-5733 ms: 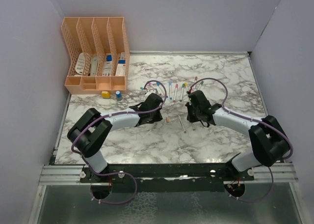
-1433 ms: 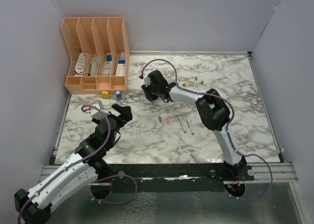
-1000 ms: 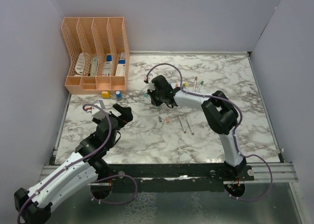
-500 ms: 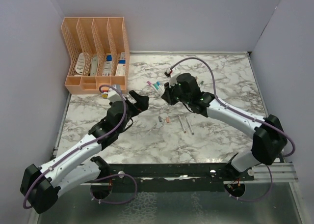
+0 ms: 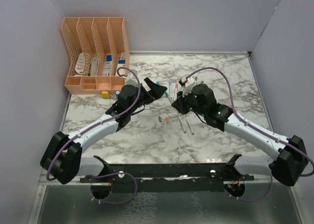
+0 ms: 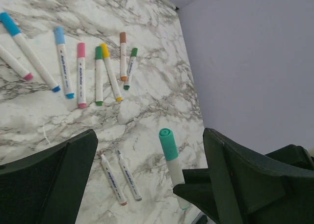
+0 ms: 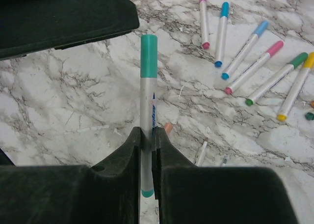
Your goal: Open the pen caps
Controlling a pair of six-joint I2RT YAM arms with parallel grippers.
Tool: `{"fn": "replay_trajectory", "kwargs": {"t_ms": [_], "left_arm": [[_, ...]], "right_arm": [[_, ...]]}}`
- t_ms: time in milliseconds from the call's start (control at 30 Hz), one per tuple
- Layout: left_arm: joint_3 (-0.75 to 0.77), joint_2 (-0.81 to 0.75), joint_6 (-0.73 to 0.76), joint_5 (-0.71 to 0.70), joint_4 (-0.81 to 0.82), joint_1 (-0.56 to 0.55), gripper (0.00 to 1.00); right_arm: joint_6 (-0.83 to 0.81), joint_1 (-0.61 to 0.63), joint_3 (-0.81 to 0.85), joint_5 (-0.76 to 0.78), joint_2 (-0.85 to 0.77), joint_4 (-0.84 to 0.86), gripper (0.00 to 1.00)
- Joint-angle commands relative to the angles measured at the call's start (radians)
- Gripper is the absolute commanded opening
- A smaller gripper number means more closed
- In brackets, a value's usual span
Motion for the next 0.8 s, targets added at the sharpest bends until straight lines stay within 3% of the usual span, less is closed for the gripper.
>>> {"fn": "replay_trajectory", "kwargs": {"t_ms": [0,767], "left_arm": [[0.042,0.077,-0.052,0.165,0.144,0.002,0.90],[0.027,0.178,-0.103,0.270,0.237,-0.008,0.67]], "right_arm": [[0.013,0.003,-0.039,0.029,-0.047,0.013,0.01],[0.015,0.003,-0.040,0.016,-0.023,0.059,0.01]]}}
